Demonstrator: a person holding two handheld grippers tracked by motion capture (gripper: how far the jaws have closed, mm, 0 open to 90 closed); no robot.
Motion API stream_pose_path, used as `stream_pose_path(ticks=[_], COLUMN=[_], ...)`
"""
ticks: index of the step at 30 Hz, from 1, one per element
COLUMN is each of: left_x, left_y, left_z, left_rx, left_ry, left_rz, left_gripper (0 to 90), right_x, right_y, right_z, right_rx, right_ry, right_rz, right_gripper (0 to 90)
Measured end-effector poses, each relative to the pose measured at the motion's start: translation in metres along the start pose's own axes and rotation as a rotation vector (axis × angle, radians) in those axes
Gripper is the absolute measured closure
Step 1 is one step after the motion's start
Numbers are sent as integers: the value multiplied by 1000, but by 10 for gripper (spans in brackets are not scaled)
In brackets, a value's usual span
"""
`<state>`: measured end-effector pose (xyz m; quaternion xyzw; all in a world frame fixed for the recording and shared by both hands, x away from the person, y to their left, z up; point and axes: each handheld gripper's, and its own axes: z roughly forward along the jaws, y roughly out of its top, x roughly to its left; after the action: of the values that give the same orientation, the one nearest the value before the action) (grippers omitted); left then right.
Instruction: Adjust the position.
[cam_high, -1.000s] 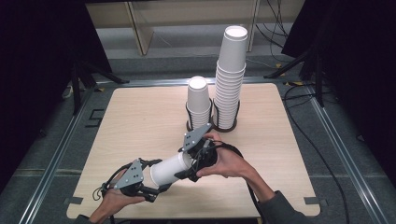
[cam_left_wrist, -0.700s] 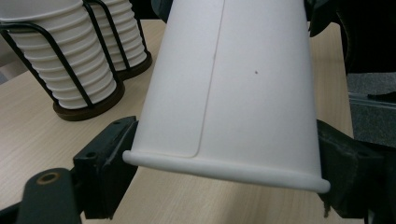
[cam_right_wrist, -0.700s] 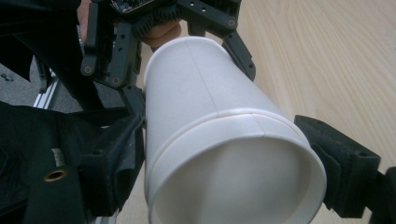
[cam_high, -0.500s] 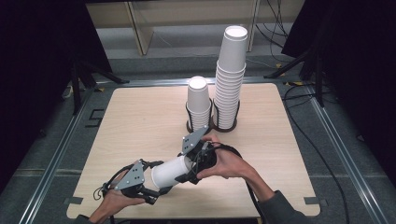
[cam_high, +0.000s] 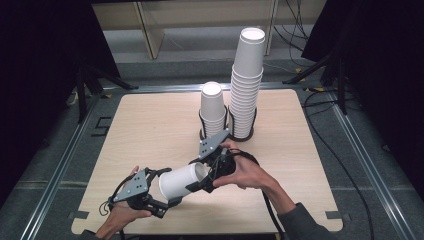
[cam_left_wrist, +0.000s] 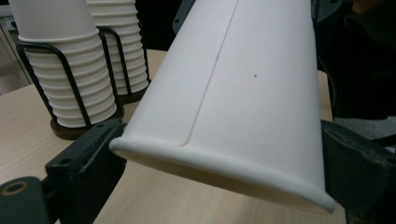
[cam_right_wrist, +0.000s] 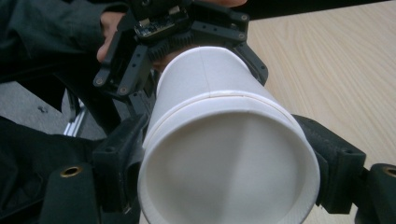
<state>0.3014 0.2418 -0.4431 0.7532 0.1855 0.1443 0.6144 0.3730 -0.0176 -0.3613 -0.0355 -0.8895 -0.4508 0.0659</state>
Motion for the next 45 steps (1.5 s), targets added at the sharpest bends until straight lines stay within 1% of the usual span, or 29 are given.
stream_pose_path(ticks=[1,2,3,4,5,6,7,10,11,13,16,17,19,21,22,23,26,27,29,32,35,36,37,38,39,40,41,43,45], left_x=[1,0,1,1,2,2,2,1,1,1,0,0,1,1,1,1,1,2,1,1,2,2,2,2,2,2,2,2,2], left_y=[0,0,1,1,1,1,2,2,2,3,2,2,2,2,2,2,2,2,1,1,2,2,2,2,2,2,2,2,2], left_z=[-1,-1,-2,-2,-3,-2,-3,-3,-4,-4,-3,-2,-2,-2,-2,-3,-2,-2,-1,-1,-2,-3,-3,-4,-4,-4,-4,-3,-3], left_rx=[-7,-33,-31,-43,-45,-57,-59,-86,-86,-106,-96,-95,-90,-97,-95,-94,-96,-89,-90,-90,-93,-94,-95,-94,-95,-99,-101,-94,-96], left_ry=[4,3,6,6,5,7,9,10,5,8,14,14,16,22,20,21,18,15,14,13,22,24,21,19,16,17,17,15,15], left_rz=[2,-14,-18,-26,-20,-35,-37,-52,-53,-52,-62,-60,-69,-79,-77,-79,-89,-88,-99,-100,-96,-92,-90,-88,-89,-89,-91,-91,-91], left_gripper=[63,63,63,64,63,64,64,61,60,59,47,54,53,53,53,55,58,58,63,65,66,66,63,60,61,72,91,151,131], right_x=[0,-1,-1,-2,-4,-4,-5,-7,-7,-7,-7,-6,-5,-6,-7,-8,-9,-9,-10,-10,-10,-9,-10,-12,-12,-13,-14,-15,-15], right_y=[0,0,0,-1,-1,-1,-2,-2,-2,-2,-1,-1,-1,-1,-1,-1,-2,-2,-2,-2,-2,-2,-2,-2,-3,-3,-3,-4,-4], right_z=[-1,-3,-5,-6,-8,-9,-10,-11,-12,-12,-11,-12,-11,-11,-11,-12,-14,-14,-15,-15,-16,-17,-17,-18,-20,-22,-23,-26,-26], right_rx=[-12,-23,-32,-46,-56,-66,-78,-112,-118,-137,-141,-132,-131,-133,-144,-150,-162,-167,-171,-177,-179,-171,-177,-184,-185,-190,-192,-210,-223], right_ry=[4,6,17,20,18,23,26,35,39,52,48,51,46,44,44,44,46,46,46,46,44,46,41,37,36,25,24,19,25], right_rz=[3,10,25,29,25,31,35,42,42,46,45,69,68,71,51,48,53,54,56,60,64,90,82,62,79,71,76,77,77], right_gripper=[252,252,252,252,252,253,253,253,253,253,252,253,253,254,254,254,254,254,254,254,255,255,255,255,255,255,255,255,255])
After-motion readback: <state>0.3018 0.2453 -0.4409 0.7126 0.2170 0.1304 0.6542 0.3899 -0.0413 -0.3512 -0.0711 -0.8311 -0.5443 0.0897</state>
